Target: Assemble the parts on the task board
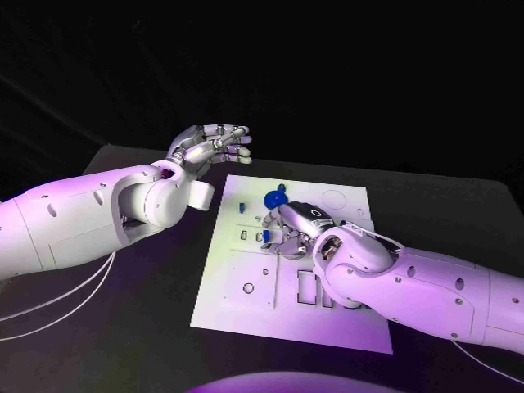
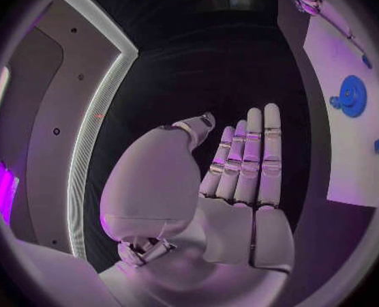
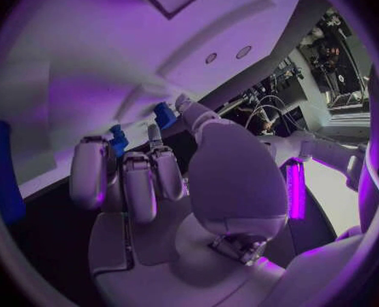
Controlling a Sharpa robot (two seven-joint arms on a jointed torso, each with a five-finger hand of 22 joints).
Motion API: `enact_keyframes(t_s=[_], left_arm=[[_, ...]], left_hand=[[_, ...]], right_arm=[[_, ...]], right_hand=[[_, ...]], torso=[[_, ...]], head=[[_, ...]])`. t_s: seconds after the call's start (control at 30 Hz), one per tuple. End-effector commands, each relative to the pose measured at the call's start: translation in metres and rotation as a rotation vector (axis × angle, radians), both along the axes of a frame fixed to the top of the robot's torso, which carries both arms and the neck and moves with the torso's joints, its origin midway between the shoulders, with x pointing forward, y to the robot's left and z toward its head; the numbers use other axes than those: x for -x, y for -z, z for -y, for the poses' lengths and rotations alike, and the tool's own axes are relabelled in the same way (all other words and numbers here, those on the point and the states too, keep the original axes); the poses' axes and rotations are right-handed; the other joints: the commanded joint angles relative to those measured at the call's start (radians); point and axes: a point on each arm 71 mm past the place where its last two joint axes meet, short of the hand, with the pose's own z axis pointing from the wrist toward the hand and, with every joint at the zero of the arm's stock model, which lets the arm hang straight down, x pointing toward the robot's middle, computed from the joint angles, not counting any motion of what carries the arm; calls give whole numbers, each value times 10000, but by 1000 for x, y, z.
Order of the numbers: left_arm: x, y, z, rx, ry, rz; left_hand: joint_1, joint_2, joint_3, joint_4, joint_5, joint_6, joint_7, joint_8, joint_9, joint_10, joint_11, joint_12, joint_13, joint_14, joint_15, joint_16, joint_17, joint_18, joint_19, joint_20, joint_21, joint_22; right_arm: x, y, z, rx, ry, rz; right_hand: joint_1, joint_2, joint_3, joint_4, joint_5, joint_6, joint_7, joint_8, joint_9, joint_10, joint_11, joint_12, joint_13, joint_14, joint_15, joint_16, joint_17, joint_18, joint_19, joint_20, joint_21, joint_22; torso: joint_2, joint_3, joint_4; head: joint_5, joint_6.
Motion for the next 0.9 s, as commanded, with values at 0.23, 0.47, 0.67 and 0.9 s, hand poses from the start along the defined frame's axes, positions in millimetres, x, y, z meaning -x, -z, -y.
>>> enact_keyframes(t_s=[0.23,0.47,0.67,0.9], left_arm=[[0,1,2,-7,201,-6],[-2,5,-1,-1277,491,-99],[0,14,-3,-3786,1088,-594],[8,30,4,-7460,2740,-2162]], left_hand=[[-107,31,38,-2,37,-87,352,-27,11,-22,55,-34,9,-93,-9,44,21,177,-76,-5,30,12],[-551,-105,-140,166,37,118,64,154,148,1081,-343,837,441,1446,-479,1960,1083,232,898,-365,1258,603],[-738,57,-1020,449,121,323,-673,2835,1759,602,-1185,7140,4843,4084,-1171,8838,7288,0,2045,-1028,5045,3898],[-1499,154,-851,1444,32,217,-1106,4287,2903,1828,-1486,11137,9005,5177,-1509,10390,9444,-436,3210,-1360,7048,6856]], right_arm=[[6,-8,4,-603,-99,427],[8,-41,22,-1654,47,761],[-1,-74,63,-2997,803,-537],[-16,-96,119,-4680,2615,-2798]], right_hand=[[967,427,-1840,727,93,-227,48,-46,-56,-113,29,-72,755,861,93,-61,1800,-13,-13,102,-156,65],[1339,550,-2377,1230,110,-319,88,-112,-99,-117,64,-79,737,818,121,-134,1623,48,-153,129,-421,-127],[1538,789,-2340,1441,100,-186,50,-8,-68,-208,32,-171,640,745,93,-259,1348,149,-407,113,-848,-467],[1586,922,-2295,1546,90,-231,52,49,-55,-455,30,-420,386,646,85,-430,1007,273,-742,102,-1408,-920]], torso=[[-24,12,-18],[-128,48,-73],[-294,91,-91],[-502,186,-98]], head=[[-22,33],[-18,103],[51,68],[70,29]])
